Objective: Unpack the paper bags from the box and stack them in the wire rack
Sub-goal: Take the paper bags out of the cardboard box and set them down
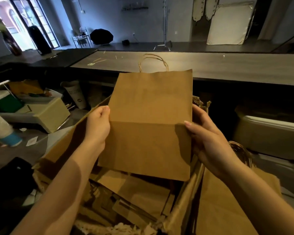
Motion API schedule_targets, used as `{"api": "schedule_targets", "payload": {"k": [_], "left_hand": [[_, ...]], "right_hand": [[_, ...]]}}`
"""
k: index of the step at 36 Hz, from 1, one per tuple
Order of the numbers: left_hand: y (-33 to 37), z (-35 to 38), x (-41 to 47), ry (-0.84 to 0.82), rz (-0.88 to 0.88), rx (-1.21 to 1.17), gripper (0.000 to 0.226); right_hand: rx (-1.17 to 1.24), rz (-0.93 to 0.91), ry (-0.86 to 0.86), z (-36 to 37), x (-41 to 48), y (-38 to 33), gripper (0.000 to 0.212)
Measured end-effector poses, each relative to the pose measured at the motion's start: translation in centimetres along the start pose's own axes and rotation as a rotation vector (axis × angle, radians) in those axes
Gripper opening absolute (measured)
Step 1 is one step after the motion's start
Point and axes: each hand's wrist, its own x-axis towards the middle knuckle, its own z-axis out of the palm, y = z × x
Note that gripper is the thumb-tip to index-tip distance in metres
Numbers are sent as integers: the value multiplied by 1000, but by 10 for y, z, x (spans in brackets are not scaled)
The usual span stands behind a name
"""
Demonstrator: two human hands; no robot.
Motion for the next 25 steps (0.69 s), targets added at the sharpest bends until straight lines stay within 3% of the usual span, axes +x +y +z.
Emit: {"api": "schedule_targets", "payload": {"k": [8, 16, 21, 25], "left_hand": [[44, -7, -20, 44, 132, 67, 20], [106, 4, -34, 54, 188, 104, 23], [113, 35, -63, -174, 173, 83, 13], [100, 63, -90, -463, 149, 173, 30]], "right_hand": [[-28, -112, -78, -17, -16, -15, 61], [101, -261, -30, -37, -23, -43, 34], [35, -254, 80, -79, -29, -46, 31], [-26, -185, 237, -123, -37, -37, 31]]}}
